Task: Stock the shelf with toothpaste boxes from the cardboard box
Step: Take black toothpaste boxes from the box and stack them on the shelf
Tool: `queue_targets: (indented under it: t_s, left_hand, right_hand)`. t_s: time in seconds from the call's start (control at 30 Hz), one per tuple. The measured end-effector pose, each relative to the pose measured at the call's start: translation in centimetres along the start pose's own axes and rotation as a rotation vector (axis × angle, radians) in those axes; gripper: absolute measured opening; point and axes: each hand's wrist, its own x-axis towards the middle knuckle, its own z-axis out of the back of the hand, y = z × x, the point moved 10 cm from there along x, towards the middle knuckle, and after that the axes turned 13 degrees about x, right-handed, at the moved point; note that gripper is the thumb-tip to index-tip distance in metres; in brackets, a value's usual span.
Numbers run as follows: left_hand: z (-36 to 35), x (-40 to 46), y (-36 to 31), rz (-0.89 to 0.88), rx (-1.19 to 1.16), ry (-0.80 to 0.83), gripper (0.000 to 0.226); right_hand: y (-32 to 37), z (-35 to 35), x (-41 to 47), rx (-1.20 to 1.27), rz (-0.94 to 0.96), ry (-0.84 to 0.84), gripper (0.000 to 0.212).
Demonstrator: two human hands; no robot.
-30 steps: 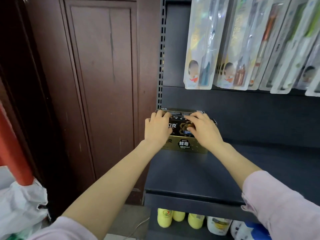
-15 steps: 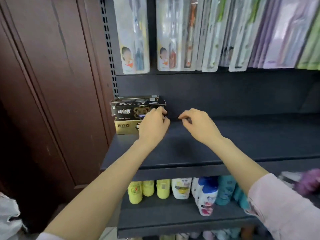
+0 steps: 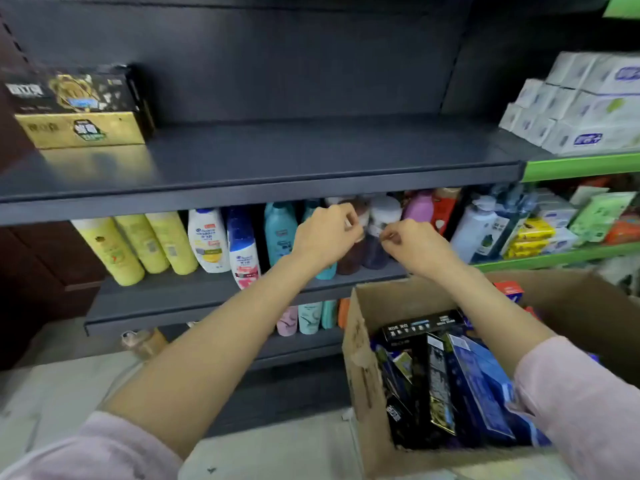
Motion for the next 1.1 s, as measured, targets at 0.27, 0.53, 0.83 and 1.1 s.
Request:
queue_targets:
  t_s: [0.27,0.53,0.83,1.1]
  left_hand:
    - [-16.4,-2.7,-5.2,0.067,-0.07,0.386,0.021]
    - [-28.4,-7.2,-7.1,0.206,-0.034,0.835,0.048]
    - [-30.9,-10.7,-6.8,0.424,-0.271,0.943,0.076]
    - [-28.0,-9.4,-7.5,0.363,-0.701,0.892,0.076]
  right_hand:
    - [-15.9,-4.5,-4.7,-0.006,-0.307,0.201,0.031]
    - [-23.9,-9.7,-8.3,-0.007,-0.433,0.413,0.053]
    - [-24.9,-9.6,-9.1,0.153,-0.441,0.362,0.043]
    - [-22.7,-9.9,-8.6,0.692,-0.533,0.205,0.055]
